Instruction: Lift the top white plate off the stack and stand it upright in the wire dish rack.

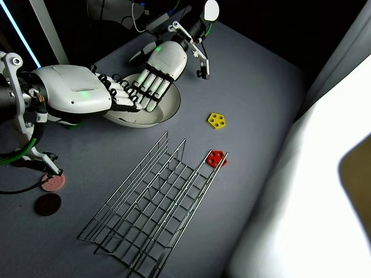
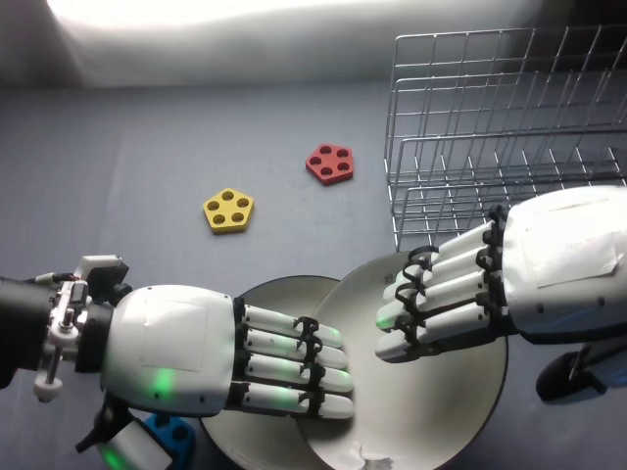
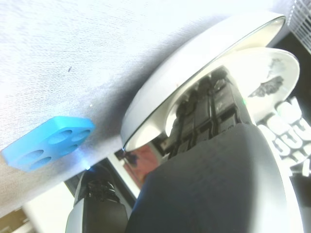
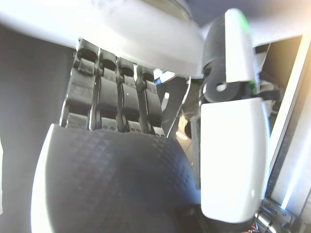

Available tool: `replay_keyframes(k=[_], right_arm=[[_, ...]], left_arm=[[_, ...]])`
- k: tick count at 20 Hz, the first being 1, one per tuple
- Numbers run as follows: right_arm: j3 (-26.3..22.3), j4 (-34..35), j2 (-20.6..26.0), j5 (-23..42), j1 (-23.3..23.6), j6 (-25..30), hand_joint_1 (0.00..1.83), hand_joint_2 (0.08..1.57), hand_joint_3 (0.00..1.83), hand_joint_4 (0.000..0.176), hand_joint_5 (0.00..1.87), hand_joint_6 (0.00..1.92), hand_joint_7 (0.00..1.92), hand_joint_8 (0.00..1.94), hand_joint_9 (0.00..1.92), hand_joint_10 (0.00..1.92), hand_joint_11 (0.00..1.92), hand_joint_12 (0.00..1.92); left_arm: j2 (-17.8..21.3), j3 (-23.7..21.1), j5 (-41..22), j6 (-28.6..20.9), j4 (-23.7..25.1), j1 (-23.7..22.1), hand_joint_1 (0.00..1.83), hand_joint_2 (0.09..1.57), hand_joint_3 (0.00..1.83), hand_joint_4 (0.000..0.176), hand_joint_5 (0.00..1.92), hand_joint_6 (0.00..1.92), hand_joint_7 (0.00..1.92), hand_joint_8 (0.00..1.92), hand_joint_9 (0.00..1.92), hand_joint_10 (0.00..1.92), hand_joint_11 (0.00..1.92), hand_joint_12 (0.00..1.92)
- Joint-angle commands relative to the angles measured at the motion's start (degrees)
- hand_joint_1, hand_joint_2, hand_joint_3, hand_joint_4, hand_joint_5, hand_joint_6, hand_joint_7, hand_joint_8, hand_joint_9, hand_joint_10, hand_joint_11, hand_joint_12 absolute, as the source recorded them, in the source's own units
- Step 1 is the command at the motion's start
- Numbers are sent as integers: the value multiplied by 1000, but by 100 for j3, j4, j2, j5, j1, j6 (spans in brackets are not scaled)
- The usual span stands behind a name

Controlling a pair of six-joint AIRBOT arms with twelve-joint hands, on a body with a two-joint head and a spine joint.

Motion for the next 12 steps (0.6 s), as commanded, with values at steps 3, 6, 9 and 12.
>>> replay_keyframes(k=[3, 6, 9, 12], right_arm=[[-2, 380, 19, 177, -3, -10, 1193, 985, 0, 0, 217, 8, 161, 5, 214, 6, 288, 46], [-12, 437, -2, 149, -5, -10, 1180, 1017, 12, 0, 195, 0, 145, 0, 190, 0, 271, 39], [-17, 509, -11, 129, -32, -10, 1195, 1006, 3, 0, 197, 1, 168, 7, 217, 8, 308, 55], [-20, 675, -40, 96, -71, -149, 1177, 1005, 1, 0, 213, 6, 184, 9, 230, 10, 311, 55]], left_arm=[[-141, -44, 278, 22, 250, -5, 0, 1015, 0, 0, 95, 2, 121, 2, 103, 3, 102, 6], [-146, -45, 286, 21, 251, -17, 0, 1016, 0, 0, 101, 4, 128, 4, 106, 3, 103, 6], [-153, -26, 287, 21, 251, -23, 0, 1015, 0, 0, 109, 5, 129, 4, 105, 3, 101, 5], [-156, -11, 291, 21, 248, -28, 0, 1008, 0, 0, 122, 10, 143, 9, 123, 10, 117, 12]])
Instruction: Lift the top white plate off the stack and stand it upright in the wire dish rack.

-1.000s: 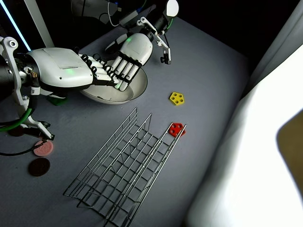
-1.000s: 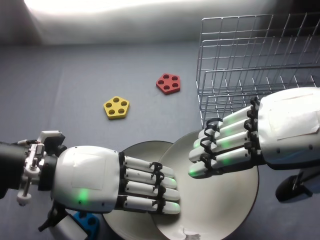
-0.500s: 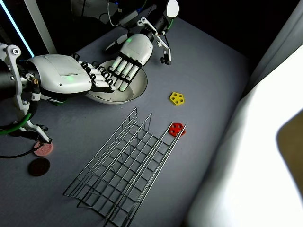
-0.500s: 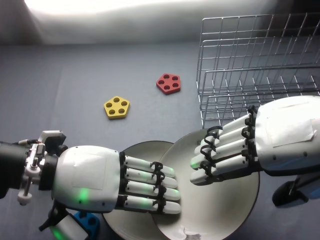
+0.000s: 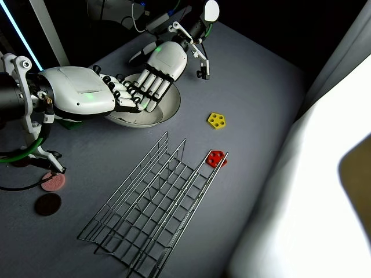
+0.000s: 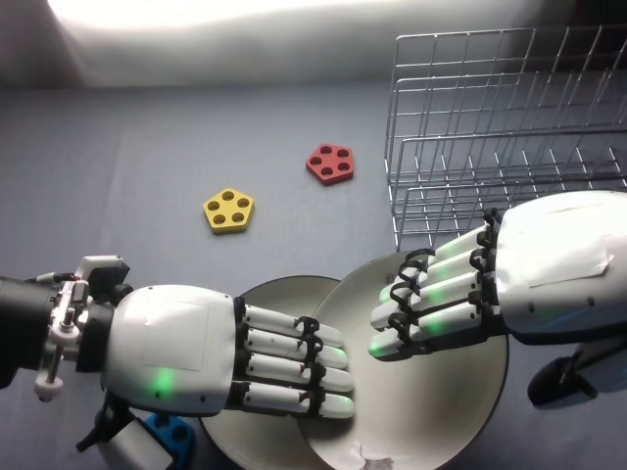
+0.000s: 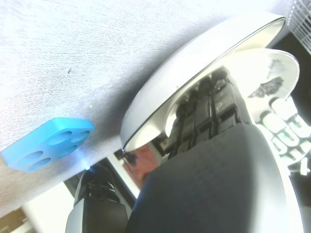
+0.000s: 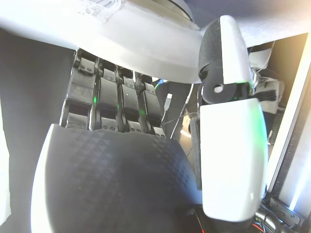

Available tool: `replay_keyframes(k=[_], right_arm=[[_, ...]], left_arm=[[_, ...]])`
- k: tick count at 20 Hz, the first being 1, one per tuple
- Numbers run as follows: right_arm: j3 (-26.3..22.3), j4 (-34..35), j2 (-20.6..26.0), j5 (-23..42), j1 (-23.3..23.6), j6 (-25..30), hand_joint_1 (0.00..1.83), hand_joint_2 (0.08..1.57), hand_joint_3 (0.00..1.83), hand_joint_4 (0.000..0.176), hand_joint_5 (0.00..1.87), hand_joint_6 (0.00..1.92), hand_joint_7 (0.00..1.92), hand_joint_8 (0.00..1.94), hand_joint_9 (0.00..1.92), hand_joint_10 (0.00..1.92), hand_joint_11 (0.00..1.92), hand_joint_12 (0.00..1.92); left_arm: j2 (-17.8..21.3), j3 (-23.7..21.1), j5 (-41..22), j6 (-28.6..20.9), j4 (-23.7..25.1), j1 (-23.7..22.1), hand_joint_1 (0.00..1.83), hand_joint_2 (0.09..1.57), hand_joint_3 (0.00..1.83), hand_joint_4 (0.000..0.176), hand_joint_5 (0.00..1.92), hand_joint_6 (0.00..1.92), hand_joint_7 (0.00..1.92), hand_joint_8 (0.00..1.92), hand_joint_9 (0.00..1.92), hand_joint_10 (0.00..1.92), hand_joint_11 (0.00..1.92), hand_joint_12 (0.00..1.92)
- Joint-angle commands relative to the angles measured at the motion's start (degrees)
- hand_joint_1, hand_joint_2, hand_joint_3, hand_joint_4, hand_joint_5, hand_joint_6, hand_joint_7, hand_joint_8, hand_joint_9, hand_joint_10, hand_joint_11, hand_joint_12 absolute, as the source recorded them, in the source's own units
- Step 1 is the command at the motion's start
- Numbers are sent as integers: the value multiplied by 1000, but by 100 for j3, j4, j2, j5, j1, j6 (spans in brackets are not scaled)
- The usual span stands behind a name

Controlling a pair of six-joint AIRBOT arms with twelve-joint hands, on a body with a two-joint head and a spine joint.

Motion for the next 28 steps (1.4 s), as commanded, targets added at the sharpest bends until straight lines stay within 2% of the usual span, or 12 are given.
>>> replay_keyframes(k=[1, 6, 16, 20, 25, 28], right_arm=[[-25, 434, 19, 213, 19, -127, 1181, 1005, 1, 0, 222, 10, 185, 8, 224, 6, 300, 51], [-30, 544, -94, 114, -36, -276, 1209, 1000, 0, 0, 233, 8, 183, 4, 218, 3, 288, 46], [28, 776, -352, -106, -102, -462, 1222, 1038, 10, 0, 214, 2, 171, 1, 201, 3, 262, 36], [119, 934, -479, -187, -165, -512, 1232, 1012, 0, 0, 311, 7, 287, 7, 300, 8, 351, 83], [213, 1012, -637, -304, -182, -531, 1293, 1020, 1, 0, 561, 12, 549, 10, 584, 14, 599, 190], [252, 1032, -692, -315, -182, -531, 1302, 1020, 0, 0, 653, 3, 650, 3, 696, 6, 702, 184]], left_arm=[[-139, -31, 304, 21, 242, -23, 0, 1010, 0, 0, 106, 2, 128, 2, 105, 1, 101, 4], [-148, -8, 303, 21, 220, -33, 0, 1013, 0, 0, 121, 6, 162, 11, 149, 15, 134, 18], [-163, 16, 306, 21, 192, -68, 0, 1016, 3, 0, 115, 7, 141, 10, 120, 10, 114, 8], [-165, 19, 309, 21, 183, -61, 0, 1013, 1, 0, 85, 2, 116, 1, 107, 2, 108, 5], [-176, 34, 306, 21, 174, -42, 0, 1012, 1, 0, 102, 7, 122, 2, 107, 1, 121, 10], [-179, 45, 301, 21, 174, -25, 0, 1016, 2, 0, 102, 6, 123, 5, 114, 6, 130, 13]])
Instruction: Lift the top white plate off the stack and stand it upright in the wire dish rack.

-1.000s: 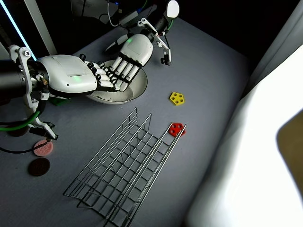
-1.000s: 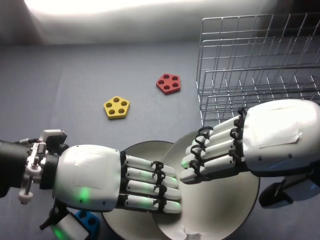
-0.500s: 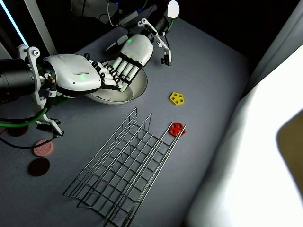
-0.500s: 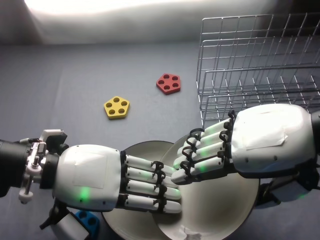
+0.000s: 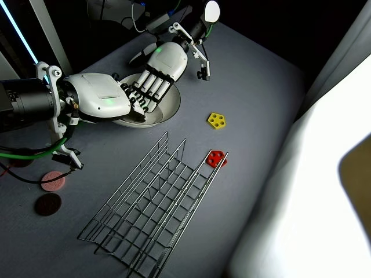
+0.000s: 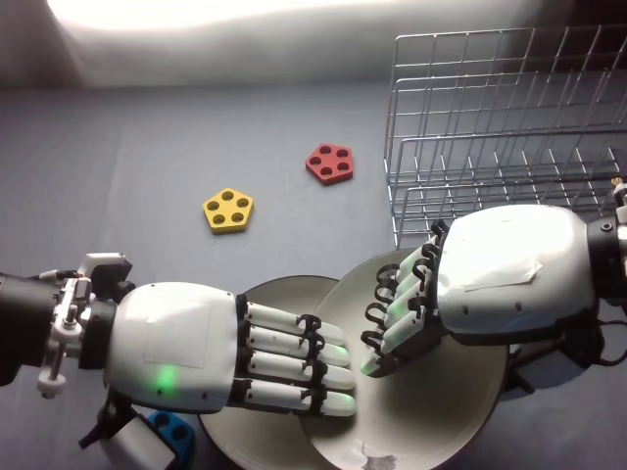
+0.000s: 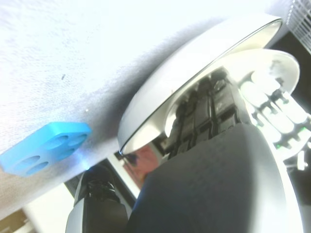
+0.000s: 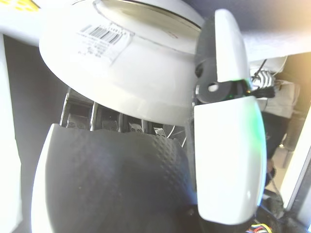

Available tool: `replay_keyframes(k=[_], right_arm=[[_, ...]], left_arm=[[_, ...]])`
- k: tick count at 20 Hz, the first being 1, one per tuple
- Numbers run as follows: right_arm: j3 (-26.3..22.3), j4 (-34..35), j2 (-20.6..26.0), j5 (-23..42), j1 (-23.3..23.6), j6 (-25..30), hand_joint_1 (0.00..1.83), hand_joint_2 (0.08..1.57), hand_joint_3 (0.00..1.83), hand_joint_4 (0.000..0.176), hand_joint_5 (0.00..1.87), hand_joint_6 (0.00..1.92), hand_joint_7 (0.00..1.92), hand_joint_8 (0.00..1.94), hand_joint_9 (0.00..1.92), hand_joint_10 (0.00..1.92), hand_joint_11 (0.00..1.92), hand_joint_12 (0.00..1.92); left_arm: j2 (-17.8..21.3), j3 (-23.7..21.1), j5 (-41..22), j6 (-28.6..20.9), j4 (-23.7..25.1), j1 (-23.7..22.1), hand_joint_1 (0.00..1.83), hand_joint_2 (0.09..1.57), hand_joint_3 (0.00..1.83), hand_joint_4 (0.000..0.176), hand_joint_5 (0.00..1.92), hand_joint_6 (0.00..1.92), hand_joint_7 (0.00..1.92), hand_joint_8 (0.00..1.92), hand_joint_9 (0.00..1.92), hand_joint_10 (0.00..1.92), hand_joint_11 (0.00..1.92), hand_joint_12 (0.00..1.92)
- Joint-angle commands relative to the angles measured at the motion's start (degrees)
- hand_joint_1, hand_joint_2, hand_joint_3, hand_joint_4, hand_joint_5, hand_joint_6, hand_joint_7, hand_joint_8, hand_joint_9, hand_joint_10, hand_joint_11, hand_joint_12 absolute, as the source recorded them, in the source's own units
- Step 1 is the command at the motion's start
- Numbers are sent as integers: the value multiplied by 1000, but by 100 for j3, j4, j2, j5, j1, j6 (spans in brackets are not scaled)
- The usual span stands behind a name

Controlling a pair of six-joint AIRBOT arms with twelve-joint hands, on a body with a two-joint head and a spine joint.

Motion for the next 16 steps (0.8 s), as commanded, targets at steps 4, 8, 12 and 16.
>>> replay_keyframes(k=[4, 8, 12, 16], right_arm=[[39, 400, -47, 246, -14, 20, 1326, 1065, 9, 0, 759, 12, 791, 17, 828, 17, 839, 204], [-3, 423, -57, 361, -15, 18, 1463, 1058, 40, 0, 878, 855, 1020, 529, 1013, 663, 1006, 1074], [-152, 477, -38, 510, -14, -39, 1491, 1078, 1, 0, 906, 1059, 1009, 773, 976, 918, 1005, 1323], [-347, 762, 23, 536, -14, -657, 1377, 1083, 0, 0, 972, 1061, 1046, 776, 1029, 957, 1238, 372]], left_arm=[[-131, -31, 317, 19, 170, 32, 0, 1014, 1, 0, 98, 3, 132, 7, 118, 6, 113, 6], [-122, -31, 288, 19, 104, 41, 0, 1014, 0, 0, 98, 2, 124, 2, 108, 2, 109, 3], [-41, -29, 205, 17, -112, 42, 0, 1010, 0, 0, 108, 5, 141, 6, 130, 8, 123, 9], [100, -7, 66, 8, -309, -57, 0, 1018, 2, 0, 105, 2, 133, 0, 128, 4, 134, 13]])
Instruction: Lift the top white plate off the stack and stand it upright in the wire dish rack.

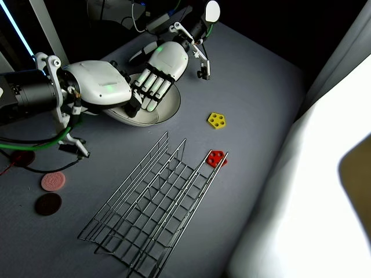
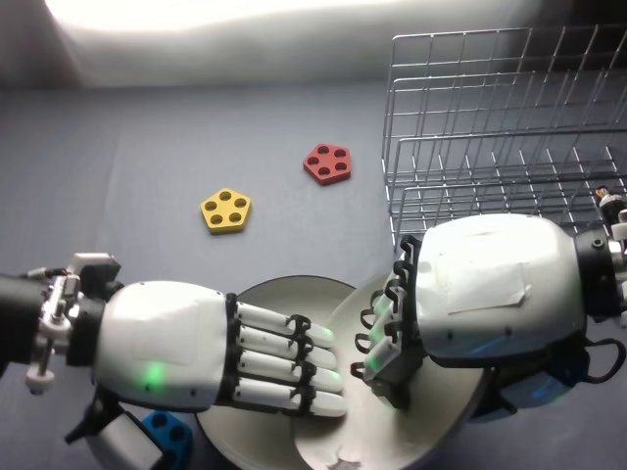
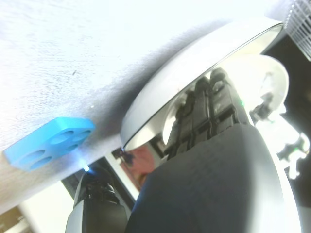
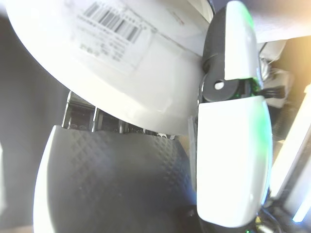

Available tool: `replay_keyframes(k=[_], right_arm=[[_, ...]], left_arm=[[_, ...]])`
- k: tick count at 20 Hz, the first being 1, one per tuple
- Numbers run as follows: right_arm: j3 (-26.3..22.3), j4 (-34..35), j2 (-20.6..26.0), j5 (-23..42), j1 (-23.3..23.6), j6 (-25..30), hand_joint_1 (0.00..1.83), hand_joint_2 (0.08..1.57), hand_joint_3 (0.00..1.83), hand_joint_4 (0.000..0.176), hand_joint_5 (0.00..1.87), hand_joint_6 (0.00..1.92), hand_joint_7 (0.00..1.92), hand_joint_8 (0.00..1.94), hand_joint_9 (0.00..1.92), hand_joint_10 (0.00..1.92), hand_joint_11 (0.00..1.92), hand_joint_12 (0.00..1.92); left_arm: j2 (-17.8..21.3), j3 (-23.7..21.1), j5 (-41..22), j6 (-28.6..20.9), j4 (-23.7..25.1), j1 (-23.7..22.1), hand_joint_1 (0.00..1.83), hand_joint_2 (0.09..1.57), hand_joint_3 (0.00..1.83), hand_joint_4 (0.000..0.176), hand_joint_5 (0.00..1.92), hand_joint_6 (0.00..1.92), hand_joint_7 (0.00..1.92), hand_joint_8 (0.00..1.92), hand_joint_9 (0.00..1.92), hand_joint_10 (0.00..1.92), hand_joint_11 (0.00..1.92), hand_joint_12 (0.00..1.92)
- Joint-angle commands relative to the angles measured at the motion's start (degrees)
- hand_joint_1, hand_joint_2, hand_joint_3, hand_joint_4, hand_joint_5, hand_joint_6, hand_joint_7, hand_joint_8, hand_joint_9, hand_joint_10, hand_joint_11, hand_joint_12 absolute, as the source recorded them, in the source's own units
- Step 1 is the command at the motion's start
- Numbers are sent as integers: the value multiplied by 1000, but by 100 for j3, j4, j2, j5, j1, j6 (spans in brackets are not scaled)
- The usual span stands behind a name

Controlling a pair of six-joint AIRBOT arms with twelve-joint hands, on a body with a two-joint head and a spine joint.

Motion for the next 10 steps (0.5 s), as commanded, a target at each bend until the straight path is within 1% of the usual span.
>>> replay_keyframes(k=[1, 2, 3, 4, 5, 6, 7, 8, 10], right_arm=[[-61, 258, 39, 259, -17, 89, 1381, 1072, 0, 0, 1000, 1025, 1069, 737, 1045, 925, 1265, 327], [-76, 292, 47, 300, -16, 89, 1380, 1076, 0, 0, 990, 1057, 1052, 756, 1042, 921, 1260, 285], [-84, 321, 55, 327, -14, 89, 1387, 1059, 0, 0, 1037, 992, 1106, 664, 1075, 860, 1296, 262], [-87, 345, 63, 349, -9, 89, 1390, 1048, 2, 0, 1052, 966, 1134, 614, 1095, 829, 1318, 232], [-88, 356, 63, 352, 5, 89, 1386, 1065, 0, 0, 1021, 1024, 1089, 691, 1056, 882, 1301, 201], [-88, 357, 63, 352, 19, 89, 1385, 1068, 0, 0, 1013, 1036, 1078, 711, 1054, 889, 1297, 194], [-88, 357, 63, 352, 24, 89, 1386, 1063, 0, 0, 1020, 1024, 1093, 688, 1063, 873, 1310, 177], [-87, 357, 64, 352, 27, 89, 1384, 1068, 1, 0, 1001, 1048, 1066, 723, 1071, 875, 1317, 159], [-80, 356, 64, 352, 50, 89, 1385, 1063, 0, 0, 1012, 1023, 1094, 680, 1078, 866, 1339, 146]], left_arm=[[11, 18, 45, 31, -220, -94, 0, 1018, 2, 0, 108, 2, 130, 0, 116, 0, 118, 6], [49, 43, 1, 24, -307, -139, 0, 1021, 3, 0, 90, 0, 115, 0, 97, 0, 103, 0], [91, 61, -30, 19, -390, -173, 0, 1020, 2, 0, 80, 0, 108, 0, 93, 0, 96, 0], [133, 80, -96, 17, -477, -202, 0, 1019, 1, 0, 89, 4, 119, 5, 110, 7, 109, 6], [187, 90, -134, 14, -515, -238, 5, 1019, 1, 0, 105, 9, 137, 10, 123, 10, 121, 11], [237, 102, -186, 10, -570, -272, 0, 1018, 0, 0, 107, 8, 138, 9, 124, 9, 118, 9], [288, 123, -246, -16, -637, -312, 0, 1019, 1, 0, 99, 4, 125, 3, 109, 2, 105, 4], [343, 150, -305, -49, -705, -362, 0, 1016, 0, 0, 108, 7, 135, 6, 120, 6, 118, 9], [439, 189, -372, -129, -789, -424, 0, 1019, 1, 0, 103, 2, 140, 5, 136, 9, 124, 11]])
